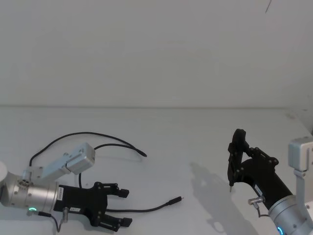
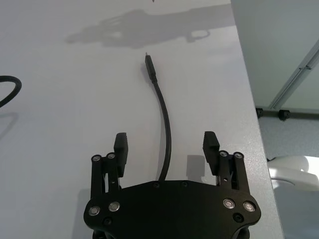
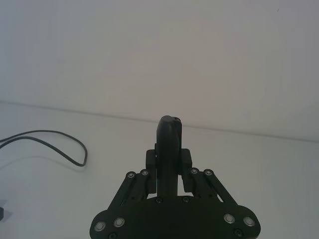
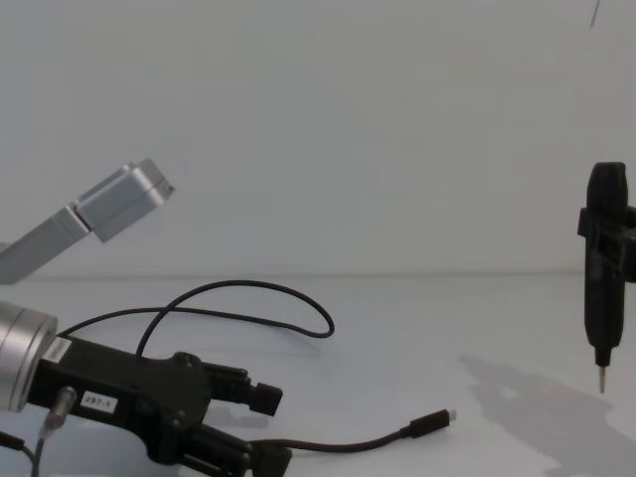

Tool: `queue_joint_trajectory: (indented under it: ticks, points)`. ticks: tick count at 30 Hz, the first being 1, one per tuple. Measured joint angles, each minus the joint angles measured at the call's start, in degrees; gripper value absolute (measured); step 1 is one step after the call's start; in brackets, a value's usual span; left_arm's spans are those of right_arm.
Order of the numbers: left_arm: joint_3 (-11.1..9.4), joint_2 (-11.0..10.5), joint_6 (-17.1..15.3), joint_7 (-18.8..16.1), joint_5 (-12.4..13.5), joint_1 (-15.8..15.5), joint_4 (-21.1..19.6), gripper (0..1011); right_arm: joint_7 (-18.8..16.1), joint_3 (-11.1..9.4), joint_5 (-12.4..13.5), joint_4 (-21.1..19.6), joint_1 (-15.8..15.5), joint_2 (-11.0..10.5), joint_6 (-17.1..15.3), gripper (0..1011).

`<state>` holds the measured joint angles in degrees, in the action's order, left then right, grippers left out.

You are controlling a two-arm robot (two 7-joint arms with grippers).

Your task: Pick up the data cable with the one hand.

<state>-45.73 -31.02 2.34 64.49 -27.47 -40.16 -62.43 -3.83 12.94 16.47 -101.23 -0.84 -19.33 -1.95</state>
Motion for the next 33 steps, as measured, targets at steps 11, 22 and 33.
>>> queue_joint_trajectory:
  ticks: [11,22,33]
  points:
    - [-1.0,-0.1,-0.1,-0.1,0.9,-0.6,0.1,629,0.0,0.0,0.0,0.0,0.0,0.0,0.0,279]
    - [-1.3,-0.2,-0.1,-0.2,1.2,-0.8,0.2,282,0.0,0.0,0.0,0.0,0.0,0.0,0.0,279]
    - [-1.5,-0.2,-0.1,-0.2,1.3,-0.9,0.2,40,0.0,0.0,0.0,0.0,0.0,0.0,0.0,279]
